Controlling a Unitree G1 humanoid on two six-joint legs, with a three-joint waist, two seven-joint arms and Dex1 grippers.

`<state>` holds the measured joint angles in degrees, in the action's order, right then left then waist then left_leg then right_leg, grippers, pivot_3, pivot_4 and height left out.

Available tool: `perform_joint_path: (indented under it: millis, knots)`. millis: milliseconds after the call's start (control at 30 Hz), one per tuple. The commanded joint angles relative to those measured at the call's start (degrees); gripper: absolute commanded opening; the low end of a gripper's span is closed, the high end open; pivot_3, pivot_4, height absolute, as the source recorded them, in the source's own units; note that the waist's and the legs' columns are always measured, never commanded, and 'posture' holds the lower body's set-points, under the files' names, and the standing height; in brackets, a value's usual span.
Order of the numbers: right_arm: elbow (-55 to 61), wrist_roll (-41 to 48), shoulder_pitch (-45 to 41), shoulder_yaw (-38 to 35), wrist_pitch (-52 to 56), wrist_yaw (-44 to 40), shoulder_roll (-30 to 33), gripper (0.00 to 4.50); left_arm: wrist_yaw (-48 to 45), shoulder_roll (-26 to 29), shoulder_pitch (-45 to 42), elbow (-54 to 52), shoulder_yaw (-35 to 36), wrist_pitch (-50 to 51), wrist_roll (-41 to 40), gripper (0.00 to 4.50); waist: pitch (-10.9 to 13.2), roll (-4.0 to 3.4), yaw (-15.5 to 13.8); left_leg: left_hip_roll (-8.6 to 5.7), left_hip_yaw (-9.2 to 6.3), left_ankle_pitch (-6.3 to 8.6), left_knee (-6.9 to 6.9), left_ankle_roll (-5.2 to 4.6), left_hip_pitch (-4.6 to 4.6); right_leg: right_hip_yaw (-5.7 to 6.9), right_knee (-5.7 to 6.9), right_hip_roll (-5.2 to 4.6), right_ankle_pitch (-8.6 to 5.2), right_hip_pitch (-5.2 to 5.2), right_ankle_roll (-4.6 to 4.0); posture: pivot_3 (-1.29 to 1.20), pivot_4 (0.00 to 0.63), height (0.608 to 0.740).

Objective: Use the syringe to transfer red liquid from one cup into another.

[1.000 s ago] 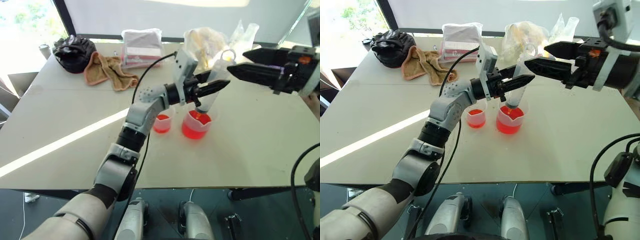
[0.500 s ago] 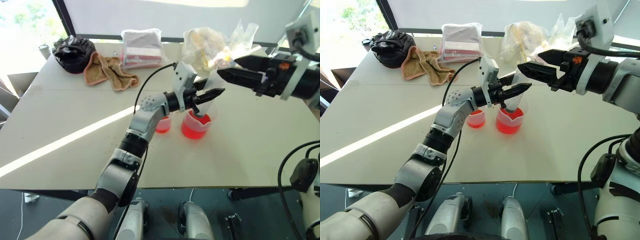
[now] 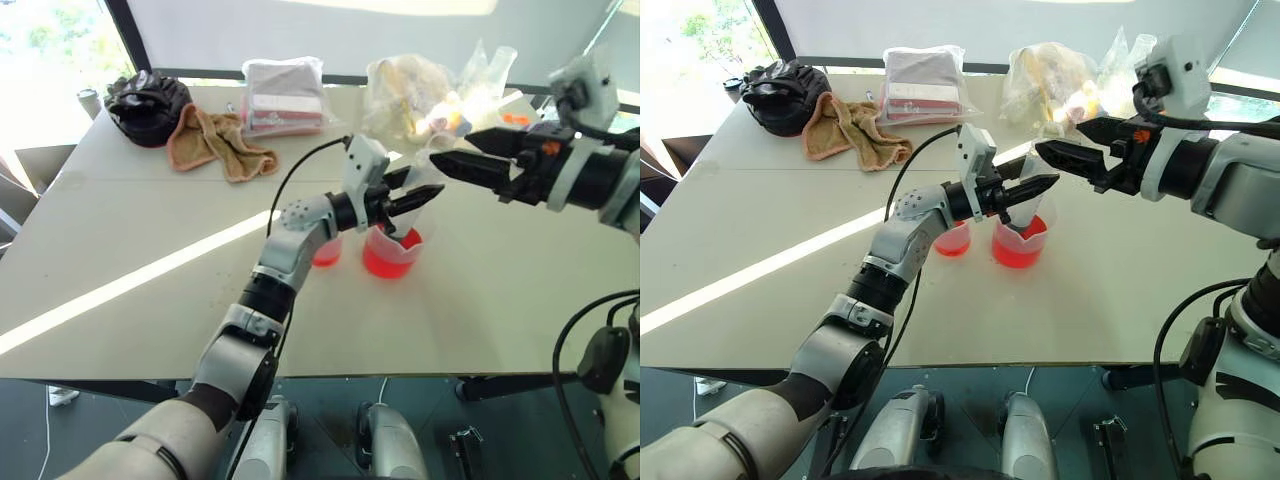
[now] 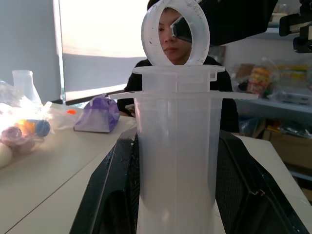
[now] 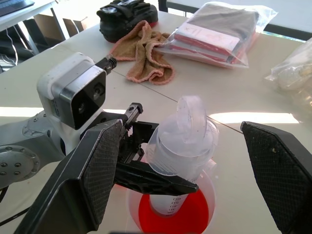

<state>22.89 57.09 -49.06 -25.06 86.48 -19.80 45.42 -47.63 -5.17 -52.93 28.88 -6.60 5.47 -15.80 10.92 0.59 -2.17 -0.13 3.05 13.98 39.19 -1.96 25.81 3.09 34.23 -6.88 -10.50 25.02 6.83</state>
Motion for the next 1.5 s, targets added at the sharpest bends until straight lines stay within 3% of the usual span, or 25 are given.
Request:
perform_joint_path:
  millis: [33,367,467,667,1000,1500]
  knots:
    - [0.92,-1.60,-0.30,0.11,-2.95,1.91,-0.71,4.04,0.12,-0.46,0.04,-3.14,-0.55,-0.27,-0.13,1.45,0.00,0.00,0.01,0.00,0.00,0.00,0.00,0.00,0.00,0.00,0.00,0.00,0.00,0.00,0.00,0.00,0.150,0.740]
    - [-0.79,-3.90,-0.59,2.29,-4.65,4.36,-2.91,4.04,0.55,-0.37,0.48,-4.64,-0.75,0.81,-0.21,1.45,0.00,0.00,0.00,0.00,0.00,0.00,0.00,0.00,0.00,0.00,0.00,0.00,0.00,0.00,0.00,0.00,0.150,0.740]
    - [-1.34,-4.71,-0.28,2.77,-4.91,4.69,-3.17,3.13,0.69,-0.43,0.61,-5.19,-0.73,1.18,-0.35,1.45,0.00,0.00,0.00,0.00,0.00,0.00,0.00,0.00,0.00,0.00,0.00,0.01,0.00,0.00,0.00,0.00,0.150,0.740]
    - [-1.61,-5.34,0.02,3.12,-5.33,4.52,-3.46,0.04,0.89,-0.45,0.85,-5.88,-0.77,1.86,-0.49,1.45,0.00,0.00,-0.02,0.00,-0.01,0.00,0.00,-0.01,0.00,0.01,0.00,0.01,0.00,0.00,0.00,0.00,0.150,0.740]
    - [-0.39,-4.10,-1.24,4.09,-4.19,6.08,-6.18,0.04,0.86,-0.44,1.52,-6.12,-1.09,2.10,-0.52,1.45,0.00,0.00,0.01,0.00,-0.01,0.00,0.00,-0.01,0.00,0.01,0.00,0.01,0.00,0.00,0.00,0.00,0.150,0.740]
    - [-4.70,-5.09,-5.22,3.15,-6.05,4.76,-3.90,0.04,1.13,-1.13,3.35,-5.55,-1.72,3.40,-0.53,1.45,0.00,0.00,-0.02,0.00,-0.02,0.00,0.00,-0.01,0.02,0.01,-0.01,0.01,0.00,0.00,0.00,0.00,0.150,0.740]
